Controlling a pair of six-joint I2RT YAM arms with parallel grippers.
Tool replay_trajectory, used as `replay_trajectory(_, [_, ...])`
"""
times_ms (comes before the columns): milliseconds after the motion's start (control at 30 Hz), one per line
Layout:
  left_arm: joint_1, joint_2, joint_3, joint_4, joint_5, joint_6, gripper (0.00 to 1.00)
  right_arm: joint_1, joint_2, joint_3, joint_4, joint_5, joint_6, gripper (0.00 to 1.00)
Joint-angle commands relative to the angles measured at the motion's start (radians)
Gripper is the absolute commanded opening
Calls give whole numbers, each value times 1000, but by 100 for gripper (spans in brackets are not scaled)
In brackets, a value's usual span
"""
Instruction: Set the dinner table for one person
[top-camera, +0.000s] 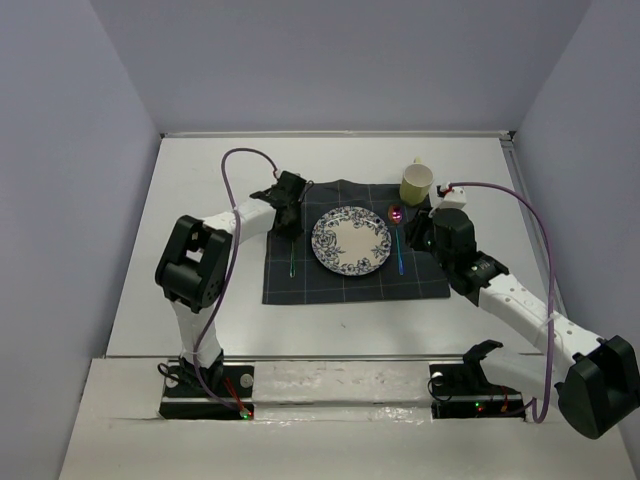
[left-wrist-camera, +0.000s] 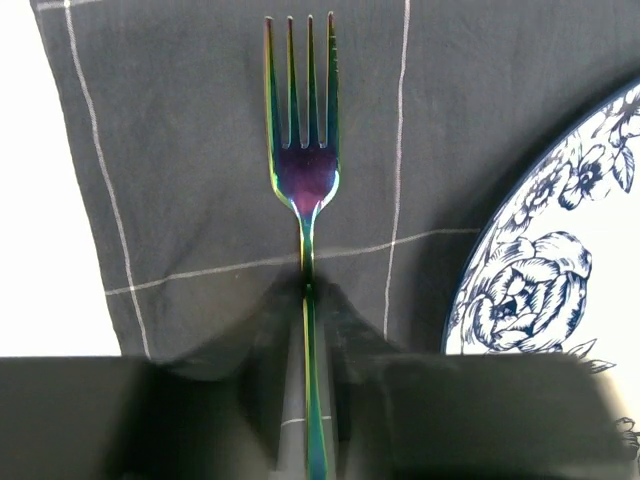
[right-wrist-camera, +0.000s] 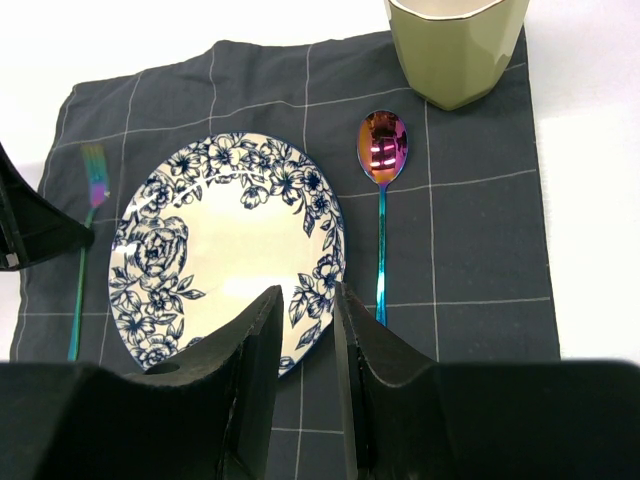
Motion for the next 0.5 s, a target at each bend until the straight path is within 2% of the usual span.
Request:
replay_trajectory(0, [12, -20, 11, 13, -11, 14, 35, 2, -1, 8, 54, 18, -8, 33])
replay_trajectory(133, [15, -66, 8, 10, -17, 14, 49, 2, 2, 8, 56, 16, -7, 33])
replay_trajectory(200, [13, -83, 11, 2, -17, 22, 59, 2, 10, 9, 56, 16, -4, 33])
replay_trajectory(300, [13, -126, 39, -27, -40, 33, 61, 2, 20, 8, 61, 15, -2, 33])
replay_trajectory(467, [10, -339, 30, 13, -15, 57, 61, 2, -12, -16, 71, 39, 5, 32])
